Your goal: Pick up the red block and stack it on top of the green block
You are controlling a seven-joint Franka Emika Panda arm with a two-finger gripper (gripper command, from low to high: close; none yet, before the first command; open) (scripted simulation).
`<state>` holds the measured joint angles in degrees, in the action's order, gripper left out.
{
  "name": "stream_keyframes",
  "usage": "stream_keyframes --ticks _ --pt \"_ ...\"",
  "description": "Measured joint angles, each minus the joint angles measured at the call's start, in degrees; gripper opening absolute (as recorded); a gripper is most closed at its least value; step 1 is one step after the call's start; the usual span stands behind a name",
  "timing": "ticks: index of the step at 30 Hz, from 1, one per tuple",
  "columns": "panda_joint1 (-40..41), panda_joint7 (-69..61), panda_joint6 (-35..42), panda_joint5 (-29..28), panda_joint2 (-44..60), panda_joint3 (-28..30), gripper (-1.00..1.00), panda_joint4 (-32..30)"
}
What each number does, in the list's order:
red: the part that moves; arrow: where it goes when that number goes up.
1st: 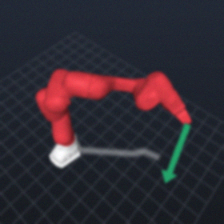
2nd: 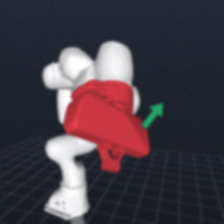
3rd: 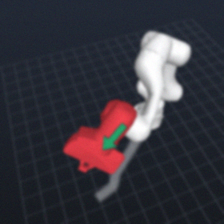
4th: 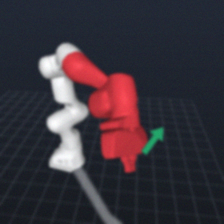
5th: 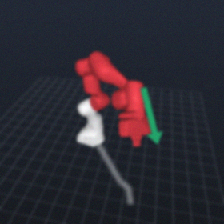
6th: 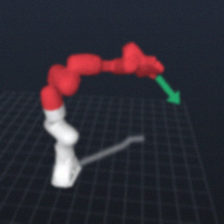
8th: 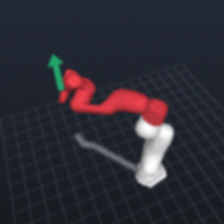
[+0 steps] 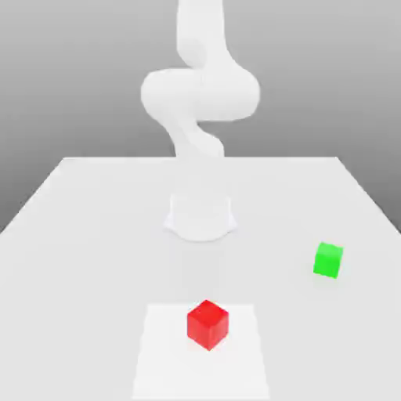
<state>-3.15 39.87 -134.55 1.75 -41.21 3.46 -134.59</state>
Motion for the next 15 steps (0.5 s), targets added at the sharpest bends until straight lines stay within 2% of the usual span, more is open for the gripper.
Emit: stream_keyframes --ticks 7,15 --pt "-8.2 -17.2 -7.9 4.9 14.1 7.7 0.0 -8.1" --pt "-13.6 -34.2 -16.7 7.6 29.6 10.9 0.0 -17.1"
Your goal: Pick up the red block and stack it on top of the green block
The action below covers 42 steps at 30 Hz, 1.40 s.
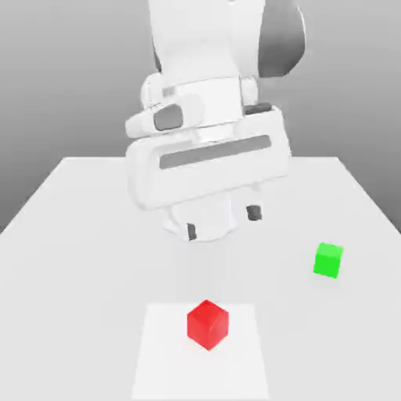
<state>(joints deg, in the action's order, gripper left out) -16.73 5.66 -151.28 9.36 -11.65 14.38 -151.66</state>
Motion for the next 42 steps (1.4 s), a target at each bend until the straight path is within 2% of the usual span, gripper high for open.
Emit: stream_keyframes --ticks 3,6,9,16,22,23,30,36,42 --pt "-0.5 -4.5 -3.5 -1.6 5.1 0.0 0.0 -3.4" --pt "0.0 -6.8 -7.0 -6.4 9.6 0.1 0.0 -6.9" --pt "0.6 -7.4 -9.7 -8.8 12.5 0.2 0.0 -7.9" --pt "1.1 -10.4 -15.1 -5.3 18.8 -1.6 0.0 -6.9" --pt "5.8 -13.7 -20.0 -0.5 25.0 -7.4 0.0 -6.3" --pt "6.2 -14.3 -20.6 0.4 25.8 -8.1 -1.0 -6.2" --pt "6.4 -14.3 -20.6 0.3 25.8 -8.3 -1.0 -6.2" --pt "3.7 -10.5 -16.2 -5.2 20.2 -4.2 -1.0 -6.7" --pt "3.3 -7.8 -11.5 -8.8 14.5 -2.9 -1.0 -7.6"
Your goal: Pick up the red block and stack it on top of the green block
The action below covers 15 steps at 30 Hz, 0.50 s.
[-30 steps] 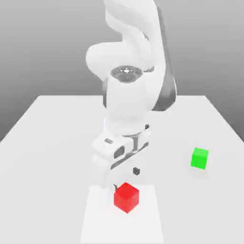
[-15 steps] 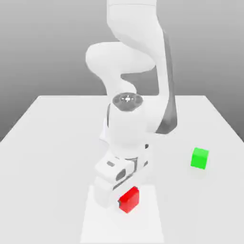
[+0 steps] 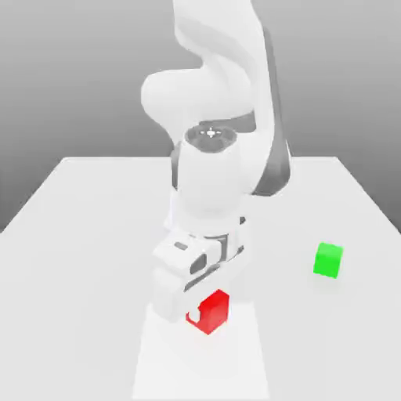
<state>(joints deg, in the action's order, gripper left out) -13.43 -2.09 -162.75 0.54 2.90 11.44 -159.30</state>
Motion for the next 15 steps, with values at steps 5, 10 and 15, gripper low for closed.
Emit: stream_keyframes --ticks 5,10,15 --pt "1.3 2.0 3.0 0.8 -3.3 -1.4 -1.0 -1.1" --pt "-5.4 8.1 4.3 6.0 -5.4 -6.4 -1.0 -2.2" --pt "-10.2 15.6 5.5 9.8 -7.8 -9.5 -1.0 -3.4"
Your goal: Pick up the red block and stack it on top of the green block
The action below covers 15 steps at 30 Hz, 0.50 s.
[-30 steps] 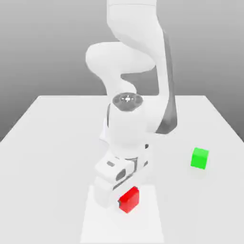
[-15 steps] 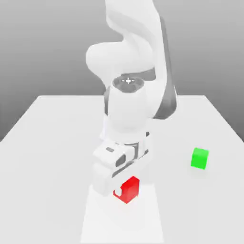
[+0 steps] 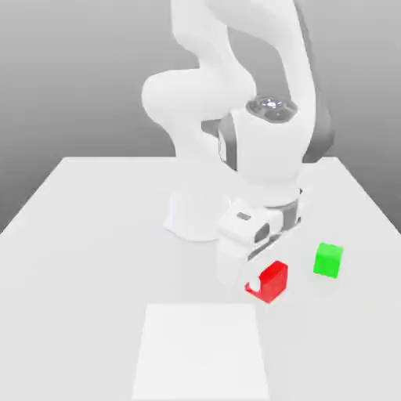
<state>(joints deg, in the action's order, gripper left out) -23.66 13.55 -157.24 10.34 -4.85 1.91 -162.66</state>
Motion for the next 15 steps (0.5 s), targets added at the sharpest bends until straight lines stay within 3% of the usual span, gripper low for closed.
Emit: stream_keyframes --ticks 15 --pt "-10.0 27.2 3.2 5.0 -7.8 -14.1 -1.0 -3.6"
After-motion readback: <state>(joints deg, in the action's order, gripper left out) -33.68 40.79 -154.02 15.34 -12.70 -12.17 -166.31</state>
